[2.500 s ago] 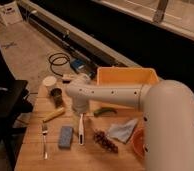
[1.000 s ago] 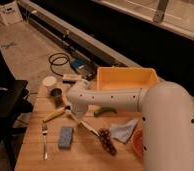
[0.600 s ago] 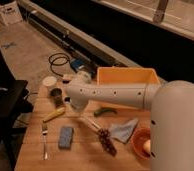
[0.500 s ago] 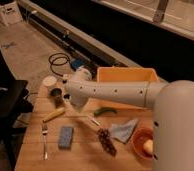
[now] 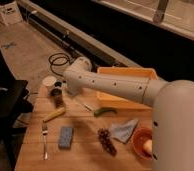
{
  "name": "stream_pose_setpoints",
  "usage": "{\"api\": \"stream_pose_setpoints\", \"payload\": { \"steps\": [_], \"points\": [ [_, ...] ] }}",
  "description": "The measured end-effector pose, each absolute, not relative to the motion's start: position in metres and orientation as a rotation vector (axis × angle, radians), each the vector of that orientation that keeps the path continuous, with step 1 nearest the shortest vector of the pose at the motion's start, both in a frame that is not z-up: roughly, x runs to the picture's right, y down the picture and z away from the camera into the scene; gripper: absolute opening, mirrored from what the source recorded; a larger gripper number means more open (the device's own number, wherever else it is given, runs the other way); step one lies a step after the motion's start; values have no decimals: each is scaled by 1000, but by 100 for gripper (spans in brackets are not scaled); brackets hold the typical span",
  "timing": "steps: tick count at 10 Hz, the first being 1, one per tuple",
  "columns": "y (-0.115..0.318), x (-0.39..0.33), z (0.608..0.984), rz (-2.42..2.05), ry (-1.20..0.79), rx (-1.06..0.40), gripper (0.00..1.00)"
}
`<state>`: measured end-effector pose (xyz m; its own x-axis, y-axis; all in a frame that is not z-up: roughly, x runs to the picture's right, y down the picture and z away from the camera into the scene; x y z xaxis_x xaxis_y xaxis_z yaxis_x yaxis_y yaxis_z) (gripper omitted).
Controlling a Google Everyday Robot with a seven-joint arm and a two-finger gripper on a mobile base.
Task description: Place brush in metal cup
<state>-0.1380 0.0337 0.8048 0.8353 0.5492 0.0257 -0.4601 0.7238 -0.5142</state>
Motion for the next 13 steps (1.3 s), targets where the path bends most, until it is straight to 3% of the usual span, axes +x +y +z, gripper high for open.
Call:
{"api": "stream_pose_setpoints", "payload": {
  "steps": [7, 13],
  "points": [
    [37, -198, 819, 451, -489, -695, 0],
    [48, -213, 823, 361, -477, -766, 0]
  ]
}}
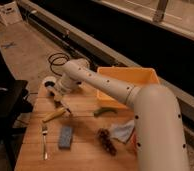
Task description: Place brush in metal cup
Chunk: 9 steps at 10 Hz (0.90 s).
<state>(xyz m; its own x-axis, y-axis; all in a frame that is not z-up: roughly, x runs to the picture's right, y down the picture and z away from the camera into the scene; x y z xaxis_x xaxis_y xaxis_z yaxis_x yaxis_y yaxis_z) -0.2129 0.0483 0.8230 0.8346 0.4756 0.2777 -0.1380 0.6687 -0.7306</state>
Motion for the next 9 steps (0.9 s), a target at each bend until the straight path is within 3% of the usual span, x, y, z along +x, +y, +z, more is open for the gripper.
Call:
{"api": "stream_pose_setpoints", "payload": {
  "steps": [9],
  "points": [
    [75, -184, 845, 149, -207, -891, 0]
  ]
}}
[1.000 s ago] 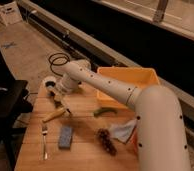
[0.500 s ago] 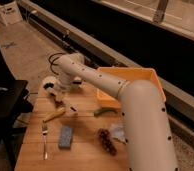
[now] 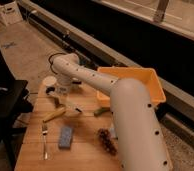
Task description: Place brush in metal cup
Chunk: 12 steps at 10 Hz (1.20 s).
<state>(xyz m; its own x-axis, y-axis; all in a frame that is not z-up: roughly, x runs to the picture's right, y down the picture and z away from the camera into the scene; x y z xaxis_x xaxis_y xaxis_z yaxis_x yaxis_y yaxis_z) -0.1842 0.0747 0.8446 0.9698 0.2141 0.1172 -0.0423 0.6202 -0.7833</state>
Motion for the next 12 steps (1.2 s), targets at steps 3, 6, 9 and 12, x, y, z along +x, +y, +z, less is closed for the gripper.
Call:
{"api": "stream_pose_setpoints", "payload": {
  "steps": [3, 6, 9, 12],
  "points": [
    [70, -169, 850, 284, -150, -768, 0],
    [66, -165, 851, 357, -116, -721, 0],
    [71, -163, 857, 377, -104, -730, 0],
    [72, -164, 860, 409, -103, -716, 0]
  ]
}}
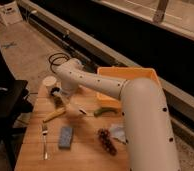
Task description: Place brush in metal cup
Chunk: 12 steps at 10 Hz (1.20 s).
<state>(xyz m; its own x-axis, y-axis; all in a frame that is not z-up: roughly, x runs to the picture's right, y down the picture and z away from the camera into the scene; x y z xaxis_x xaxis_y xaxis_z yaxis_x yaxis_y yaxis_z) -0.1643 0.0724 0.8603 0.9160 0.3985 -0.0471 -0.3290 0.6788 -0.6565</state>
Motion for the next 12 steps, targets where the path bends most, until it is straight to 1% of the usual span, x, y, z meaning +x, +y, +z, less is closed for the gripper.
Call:
{"api": "stream_pose_setpoints", "payload": {
  "steps": [5, 12],
  "points": [
    [62, -169, 866, 463, -120, -675, 0],
    [59, -187, 874, 460, -151, -682, 0]
  ]
}}
